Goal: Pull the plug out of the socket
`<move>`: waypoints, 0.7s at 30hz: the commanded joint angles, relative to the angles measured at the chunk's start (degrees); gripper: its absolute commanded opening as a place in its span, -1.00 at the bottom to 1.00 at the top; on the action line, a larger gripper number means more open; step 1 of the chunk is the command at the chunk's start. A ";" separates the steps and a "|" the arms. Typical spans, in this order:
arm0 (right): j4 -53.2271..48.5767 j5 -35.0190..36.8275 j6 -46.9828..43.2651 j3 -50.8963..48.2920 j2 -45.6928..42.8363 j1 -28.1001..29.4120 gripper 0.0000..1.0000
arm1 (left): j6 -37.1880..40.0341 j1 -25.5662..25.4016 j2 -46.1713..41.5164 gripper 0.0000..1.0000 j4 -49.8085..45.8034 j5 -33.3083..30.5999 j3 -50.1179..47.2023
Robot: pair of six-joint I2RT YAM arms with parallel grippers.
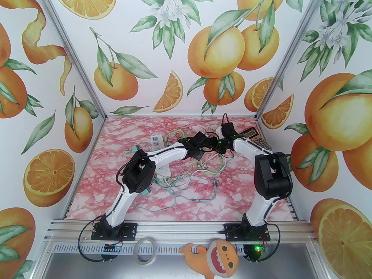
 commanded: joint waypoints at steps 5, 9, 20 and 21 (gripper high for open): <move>-7.24 5.50 -1.48 -2.03 3.83 1.12 0.09 | -5.17 2.89 -4.46 -0.45 5.10 6.78 1.02; -7.29 5.61 -1.55 -2.06 3.77 1.06 0.09 | -9.44 5.23 -5.35 -0.45 6.71 13.08 -0.51; -7.30 5.66 -1.57 -2.09 3.77 1.11 0.09 | -4.54 3.55 -4.62 -0.45 4.38 9.53 1.16; -7.33 5.69 -1.63 -2.02 3.80 1.07 0.09 | -3.80 2.93 -4.28 -0.45 3.89 8.71 1.64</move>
